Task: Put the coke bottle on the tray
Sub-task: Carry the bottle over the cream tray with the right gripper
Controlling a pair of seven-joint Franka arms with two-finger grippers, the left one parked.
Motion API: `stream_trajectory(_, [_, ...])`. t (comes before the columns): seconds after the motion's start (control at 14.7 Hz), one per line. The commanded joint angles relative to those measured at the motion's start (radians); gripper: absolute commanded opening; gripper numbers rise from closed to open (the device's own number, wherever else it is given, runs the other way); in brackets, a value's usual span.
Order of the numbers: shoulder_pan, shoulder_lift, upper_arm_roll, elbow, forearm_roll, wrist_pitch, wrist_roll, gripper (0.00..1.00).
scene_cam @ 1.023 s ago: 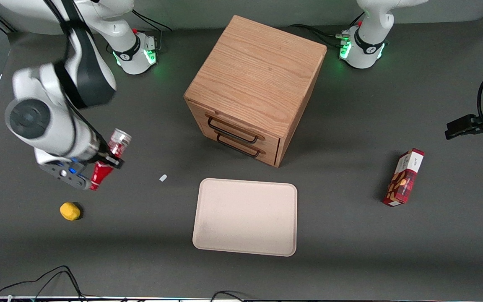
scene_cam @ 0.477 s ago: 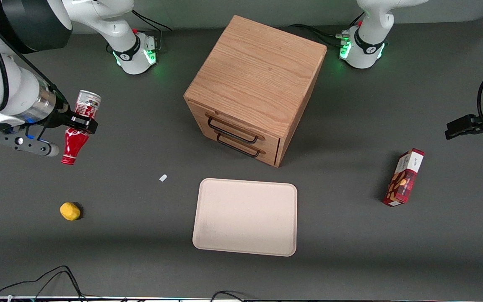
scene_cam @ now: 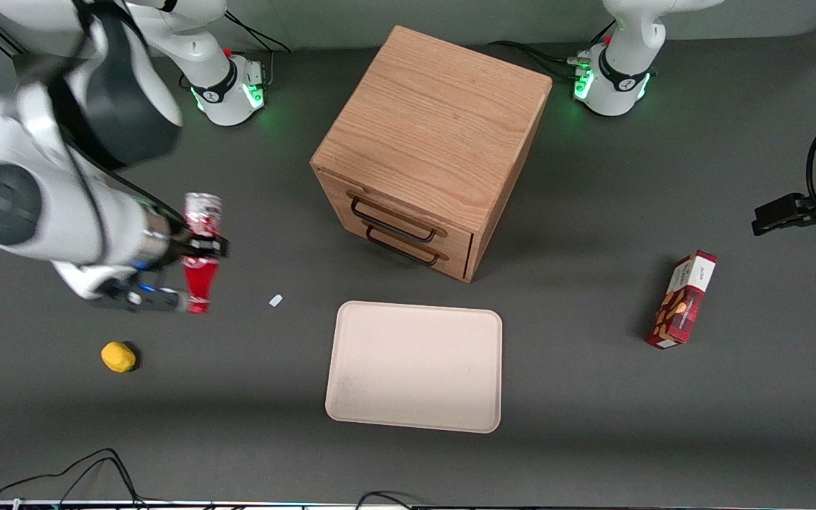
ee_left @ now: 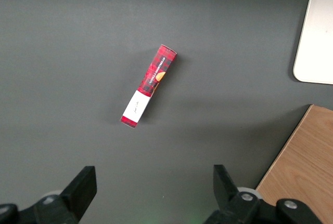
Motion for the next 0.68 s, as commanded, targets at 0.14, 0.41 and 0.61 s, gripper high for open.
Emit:
stream_trajectory(0.14, [0.102, 0.257, -0.023, 0.186, 0.010, 0.224, 0.120, 0.00])
stream_trajectory(0.41, [0.177, 0.372, -0.083, 0.186, 0.010, 0.430, 0.146, 0.00])
stream_trajectory(0.61, [0.195, 0.444, -0.091, 0.186, 0.012, 0.556, 0.149, 0.00])
